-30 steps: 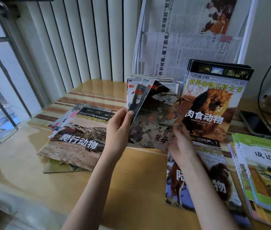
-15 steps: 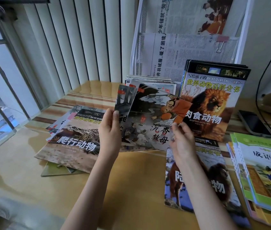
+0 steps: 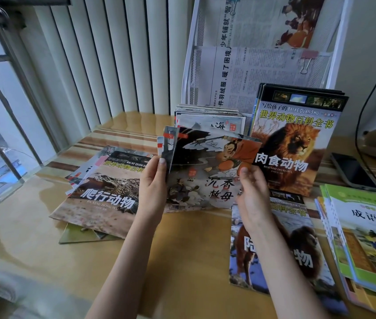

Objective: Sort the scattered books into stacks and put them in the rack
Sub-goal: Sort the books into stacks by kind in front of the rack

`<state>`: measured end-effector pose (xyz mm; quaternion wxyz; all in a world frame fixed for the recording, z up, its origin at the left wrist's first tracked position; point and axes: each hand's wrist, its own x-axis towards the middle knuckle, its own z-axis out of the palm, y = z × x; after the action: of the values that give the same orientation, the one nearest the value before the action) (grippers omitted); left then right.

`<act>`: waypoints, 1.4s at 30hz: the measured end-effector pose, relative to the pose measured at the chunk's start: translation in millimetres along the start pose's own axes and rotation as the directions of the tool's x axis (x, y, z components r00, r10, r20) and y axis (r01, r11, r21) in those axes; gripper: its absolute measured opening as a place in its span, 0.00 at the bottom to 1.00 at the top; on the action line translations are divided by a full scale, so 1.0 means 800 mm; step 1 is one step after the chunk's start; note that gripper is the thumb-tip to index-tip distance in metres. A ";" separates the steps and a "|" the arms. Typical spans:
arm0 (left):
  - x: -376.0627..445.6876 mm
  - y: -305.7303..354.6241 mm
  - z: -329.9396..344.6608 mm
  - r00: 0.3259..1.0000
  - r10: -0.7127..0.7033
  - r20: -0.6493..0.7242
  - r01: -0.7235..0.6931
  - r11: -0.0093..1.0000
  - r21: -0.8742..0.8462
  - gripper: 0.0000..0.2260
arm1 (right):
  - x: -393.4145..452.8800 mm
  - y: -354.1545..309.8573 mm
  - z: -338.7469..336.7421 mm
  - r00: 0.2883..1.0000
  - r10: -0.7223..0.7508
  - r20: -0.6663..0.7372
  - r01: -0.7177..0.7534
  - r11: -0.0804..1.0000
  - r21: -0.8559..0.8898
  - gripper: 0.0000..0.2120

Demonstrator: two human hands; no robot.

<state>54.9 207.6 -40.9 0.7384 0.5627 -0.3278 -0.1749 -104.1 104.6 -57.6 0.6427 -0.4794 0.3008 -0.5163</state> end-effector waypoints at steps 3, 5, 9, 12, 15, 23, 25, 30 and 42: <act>0.008 -0.006 -0.008 0.988 -0.016 -0.155 0.018 1.000 0.015 0.11 | 0.007 -0.004 -0.014 0.992 -0.011 -0.123 0.019 0.998 0.061 0.07; 0.012 -0.008 -0.015 0.985 -0.023 -0.171 0.030 0.999 0.036 0.11 | 0.012 -0.010 -0.024 0.979 -0.037 -0.201 0.048 0.997 0.053 0.08; 0.011 -0.009 -0.012 0.992 0.017 -0.123 -0.007 0.997 0.083 0.05 | 0.008 -0.010 -0.020 0.959 -0.119 -0.259 0.116 0.993 -0.026 0.07; 0.013 -0.015 -0.012 0.982 0.068 -0.174 -0.042 0.988 0.148 0.06 | 0.006 -0.016 -0.022 0.905 -0.179 -0.386 0.167 0.984 -0.064 0.08; 0.014 -0.018 -0.014 0.952 0.138 -0.274 -0.086 0.977 0.194 0.06 | 0.008 -0.025 -0.031 0.836 -0.222 -0.502 0.199 0.975 -0.100 0.09; 0.009 -0.020 -0.014 0.858 0.287 -0.427 -0.210 0.953 0.219 0.17 | 0.000 -0.021 -0.019 0.838 -0.264 -0.477 0.181 0.960 -0.214 0.05; 0.009 -0.021 -0.014 0.837 0.341 -0.428 -0.235 0.931 0.280 0.15 | 0.000 -0.023 -0.021 0.834 -0.255 -0.490 0.171 0.963 -0.210 0.05; 0.009 -0.019 -0.011 0.822 0.390 -0.415 -0.222 0.891 0.397 0.11 | -0.003 -0.023 -0.027 0.691 -0.437 -0.575 0.269 0.895 -0.356 0.05; -0.007 -0.008 0.010 0.999 0.012 -0.031 -0.017 0.985 -0.171 0.16 | -0.014 0.002 0.009 0.902 -0.430 -0.040 0.355 0.790 -0.499 0.06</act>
<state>46.0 203.8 -47.3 0.7902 0.4973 -0.3044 -0.1887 -99.9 117.6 -57.9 0.3569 -0.6348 0.3607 -0.5827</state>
